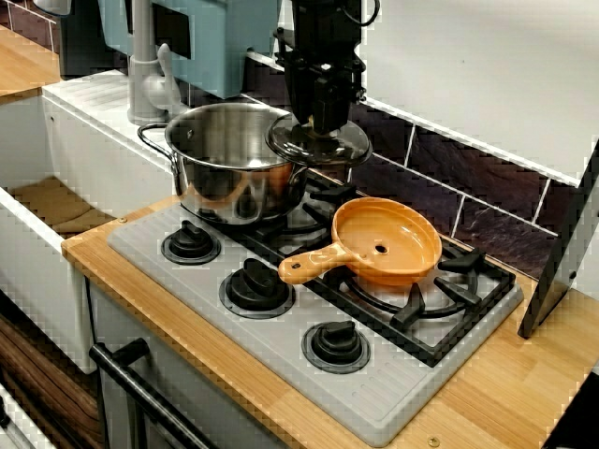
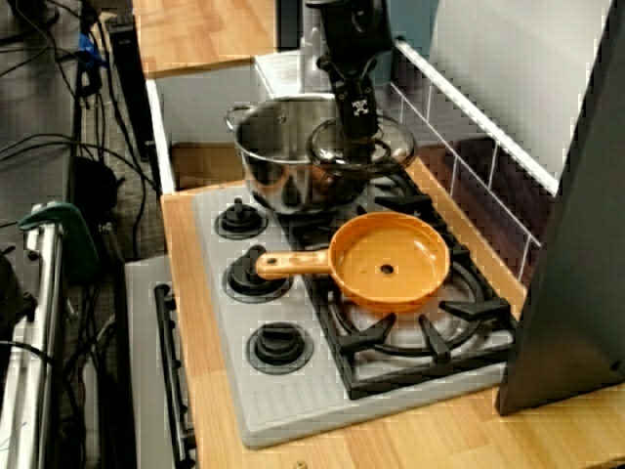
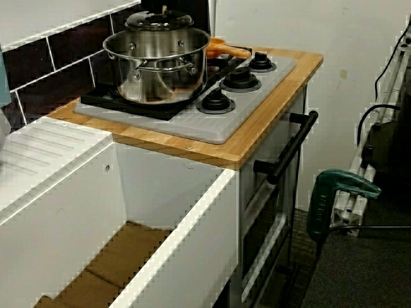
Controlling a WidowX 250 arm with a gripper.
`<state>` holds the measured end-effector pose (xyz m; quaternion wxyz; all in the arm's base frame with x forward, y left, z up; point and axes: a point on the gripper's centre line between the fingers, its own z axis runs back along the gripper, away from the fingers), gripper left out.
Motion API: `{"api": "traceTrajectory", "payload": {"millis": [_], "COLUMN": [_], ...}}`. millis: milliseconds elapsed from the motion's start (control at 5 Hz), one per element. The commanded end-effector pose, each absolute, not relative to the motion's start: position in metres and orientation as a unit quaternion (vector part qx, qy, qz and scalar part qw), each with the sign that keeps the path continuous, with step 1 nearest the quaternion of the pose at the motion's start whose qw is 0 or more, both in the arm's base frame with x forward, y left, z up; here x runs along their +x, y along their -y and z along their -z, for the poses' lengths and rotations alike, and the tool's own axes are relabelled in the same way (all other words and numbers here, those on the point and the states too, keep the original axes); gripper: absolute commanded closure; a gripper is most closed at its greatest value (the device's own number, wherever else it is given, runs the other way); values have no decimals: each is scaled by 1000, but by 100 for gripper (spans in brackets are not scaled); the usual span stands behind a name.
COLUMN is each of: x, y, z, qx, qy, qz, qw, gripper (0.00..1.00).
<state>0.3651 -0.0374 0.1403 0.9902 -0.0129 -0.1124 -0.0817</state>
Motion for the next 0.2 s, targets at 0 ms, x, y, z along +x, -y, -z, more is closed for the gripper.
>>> {"api": "traceTrajectory", "payload": {"millis": [0], "x": [369], "y": [34], "z": [-156], "qx": [-16], "qy": [129], "qz": [79], "qw": [988], "gripper": [8]}}
